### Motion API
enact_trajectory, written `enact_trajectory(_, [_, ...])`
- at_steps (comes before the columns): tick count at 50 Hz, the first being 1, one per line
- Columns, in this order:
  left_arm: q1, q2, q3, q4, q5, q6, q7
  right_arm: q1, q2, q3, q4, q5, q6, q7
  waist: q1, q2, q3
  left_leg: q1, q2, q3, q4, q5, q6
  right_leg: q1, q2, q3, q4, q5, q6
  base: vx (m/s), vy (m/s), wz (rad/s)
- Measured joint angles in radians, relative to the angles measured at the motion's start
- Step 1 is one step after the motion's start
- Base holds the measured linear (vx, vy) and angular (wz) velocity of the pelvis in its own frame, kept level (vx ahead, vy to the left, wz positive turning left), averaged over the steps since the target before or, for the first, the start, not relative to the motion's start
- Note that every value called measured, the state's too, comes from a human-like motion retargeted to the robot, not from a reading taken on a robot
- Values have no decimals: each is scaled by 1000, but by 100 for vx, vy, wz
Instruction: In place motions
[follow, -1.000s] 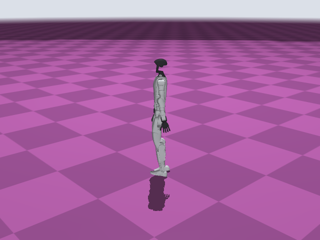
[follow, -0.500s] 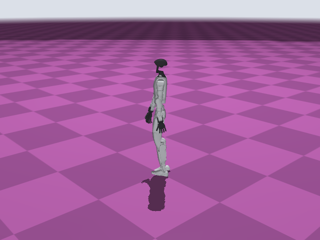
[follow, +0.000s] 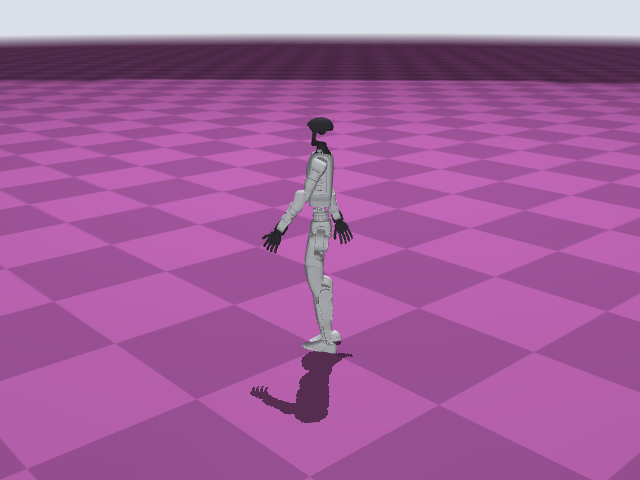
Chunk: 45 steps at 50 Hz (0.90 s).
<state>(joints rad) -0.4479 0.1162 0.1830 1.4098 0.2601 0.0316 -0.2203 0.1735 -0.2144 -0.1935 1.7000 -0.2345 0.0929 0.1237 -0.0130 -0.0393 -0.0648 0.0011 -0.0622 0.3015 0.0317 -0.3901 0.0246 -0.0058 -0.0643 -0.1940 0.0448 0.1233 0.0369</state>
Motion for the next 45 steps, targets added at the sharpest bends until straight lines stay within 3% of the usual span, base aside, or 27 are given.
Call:
enact_trajectory(5, [164,-9,44,181,53,55,26,-167,77,107,0,-15,-36,34,29,3,-1,-4,-4,-29,2,6,1,12,-4,-29,-4,-5,3,1,1,31])
enact_trajectory(9, [354,-2,143,280,43,74,128,-310,129,201,-86,-39,-53,97,34,2,4,-2,-6,-45,5,6,1,20,-5,-42,-2,-10,10,2,-1,23])
enact_trajectory(17, [800,31,239,290,25,101,167,-510,210,338,-461,-96,-133,161,21,4,10,1,-4,-58,4,1,0,14,-4,-49,5,-11,19,0,-1,5])
enact_trajectory(22, [918,18,280,290,42,149,168,-553,217,394,-619,-106,-181,142,8,4,8,4,-1,-50,3,-1,-1,10,-2,-42,6,-6,19,0,0,0])
enact_trajectory(28, [793,21,270,290,-19,164,146,-477,212,402,-649,-135,-211,71,11,-8,2,6,0,-39,3,-2,-1,8,-1,-33,5,0,18,0,0,0])
enact_trajectory(33, [522,30,187,290,-55,133,164,-370,200,344,-449,-173,-192,87,14,-17,-7,7,4,-27,3,-3,0,4,2,-22,5,5,16,0,0,0])
enact_trajectory(40, [176,-2,68,140,-111,100,51,-226,111,187,-30,-223,-22,134,11,-18,-16,6,4,-1,5,-6,0,-3,0,1,5,12,14,-1,2,-11])
enact_trajectory(45, [14,-51,62,-26,-166,53,-14,-41,26,84,0,-217,43,101,-4,-13,-9,3,0,7,6,-4,-1,-9,-5,6,5,12,6,-2,0,-2])
